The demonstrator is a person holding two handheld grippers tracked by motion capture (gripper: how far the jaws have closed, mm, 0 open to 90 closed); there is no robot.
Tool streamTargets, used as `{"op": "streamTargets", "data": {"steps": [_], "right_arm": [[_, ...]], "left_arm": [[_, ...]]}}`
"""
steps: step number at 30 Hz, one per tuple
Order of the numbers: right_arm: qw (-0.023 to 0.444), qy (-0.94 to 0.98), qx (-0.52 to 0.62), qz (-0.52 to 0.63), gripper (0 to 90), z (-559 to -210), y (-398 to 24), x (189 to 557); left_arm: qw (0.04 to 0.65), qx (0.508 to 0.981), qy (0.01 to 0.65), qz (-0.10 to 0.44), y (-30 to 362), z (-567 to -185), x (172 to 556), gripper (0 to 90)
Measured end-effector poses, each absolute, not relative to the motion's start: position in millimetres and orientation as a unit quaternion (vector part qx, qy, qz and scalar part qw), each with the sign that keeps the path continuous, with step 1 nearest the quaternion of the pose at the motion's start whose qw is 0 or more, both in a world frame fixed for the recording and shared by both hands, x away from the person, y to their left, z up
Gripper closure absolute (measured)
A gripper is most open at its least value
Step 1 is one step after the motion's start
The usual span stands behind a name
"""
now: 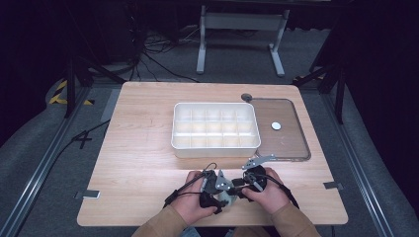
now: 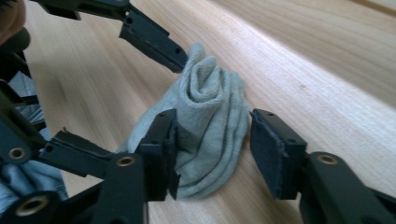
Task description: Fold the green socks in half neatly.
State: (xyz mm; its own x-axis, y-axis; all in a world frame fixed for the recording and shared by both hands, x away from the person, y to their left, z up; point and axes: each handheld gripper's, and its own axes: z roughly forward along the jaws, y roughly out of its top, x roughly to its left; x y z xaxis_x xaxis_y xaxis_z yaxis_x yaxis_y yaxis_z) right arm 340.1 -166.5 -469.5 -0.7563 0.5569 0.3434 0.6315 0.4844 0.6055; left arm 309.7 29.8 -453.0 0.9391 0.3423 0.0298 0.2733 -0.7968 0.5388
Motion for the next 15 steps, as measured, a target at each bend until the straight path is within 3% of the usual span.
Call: {"op": "streamTargets", "data": {"steps": [6, 15], "right_arm": [[0.075, -0.856, -0.340, -0.381, 71.1, -470, -166, 339], [0.063, -0.863, -0.336, -0.372, 77.5, -466, -163, 336]], "left_arm": [[0.276, 0.945, 0.164, 0.062, 31, -453, 310, 30.0], [0.287, 0.940, 0.177, 0.054, 43, -448, 316, 28.6]]}}
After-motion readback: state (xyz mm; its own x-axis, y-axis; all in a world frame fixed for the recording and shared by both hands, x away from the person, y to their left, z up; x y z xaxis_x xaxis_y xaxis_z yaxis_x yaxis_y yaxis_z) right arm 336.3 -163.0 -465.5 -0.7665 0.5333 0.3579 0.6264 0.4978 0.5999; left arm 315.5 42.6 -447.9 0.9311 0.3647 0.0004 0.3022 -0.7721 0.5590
